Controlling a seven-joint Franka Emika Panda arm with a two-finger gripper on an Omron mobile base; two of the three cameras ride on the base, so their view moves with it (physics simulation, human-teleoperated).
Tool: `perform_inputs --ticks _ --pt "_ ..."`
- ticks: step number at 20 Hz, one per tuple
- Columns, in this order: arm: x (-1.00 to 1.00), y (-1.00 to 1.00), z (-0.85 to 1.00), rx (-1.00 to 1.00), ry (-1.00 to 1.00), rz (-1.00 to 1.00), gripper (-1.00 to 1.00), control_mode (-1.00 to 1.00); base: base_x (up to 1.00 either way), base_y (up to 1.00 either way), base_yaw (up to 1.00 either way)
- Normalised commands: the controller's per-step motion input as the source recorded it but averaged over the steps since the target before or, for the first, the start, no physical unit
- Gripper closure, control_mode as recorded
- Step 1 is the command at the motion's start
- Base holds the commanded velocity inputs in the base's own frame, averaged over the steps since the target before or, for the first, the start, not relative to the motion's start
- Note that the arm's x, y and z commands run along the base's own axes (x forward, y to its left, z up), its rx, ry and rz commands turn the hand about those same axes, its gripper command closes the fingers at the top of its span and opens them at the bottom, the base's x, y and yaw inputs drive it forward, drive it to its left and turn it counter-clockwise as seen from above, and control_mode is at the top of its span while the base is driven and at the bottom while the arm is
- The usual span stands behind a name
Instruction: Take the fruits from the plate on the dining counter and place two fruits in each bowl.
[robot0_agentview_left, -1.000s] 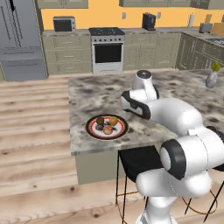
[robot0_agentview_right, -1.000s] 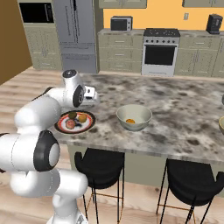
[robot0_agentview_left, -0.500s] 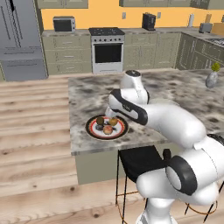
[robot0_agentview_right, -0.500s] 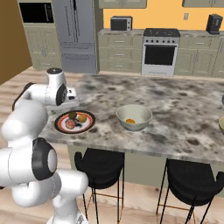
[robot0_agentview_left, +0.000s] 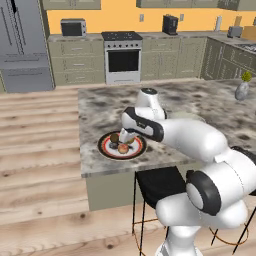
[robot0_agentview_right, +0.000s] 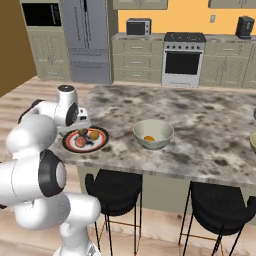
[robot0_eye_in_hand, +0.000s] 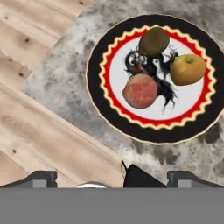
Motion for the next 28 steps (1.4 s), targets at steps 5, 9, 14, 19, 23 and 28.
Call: perform_inputs --ticks 5,9,14,19,23,28 --pt "0.83 0.22 -0.23 -0.05 0.35 -0.32 -1.00 -1.00 0.00 0.00 0.00" --pt "0.70 0.34 -0.51 -0.03 0.23 -0.33 -1.00 -1.00 0.00 0.00 0.00" --pt "0.58 0.17 -0.67 -0.02 0.07 -0.22 -1.00 -1.00 0.00 0.00 0.00" --pt "0.27 -0.13 -0.37 0.00 0.01 -0.06 -1.00 -1.00 0.00 0.00 0.00" --pt "-0.01 -0.09 -0.05 0.00 0.02 0.00 -1.00 -1.00 0.00 0.00 0.00" --pt "-0.30 -0.01 -0.01 0.00 0.00 0.00 -1.00 -1.00 0.00 0.00 0.00"
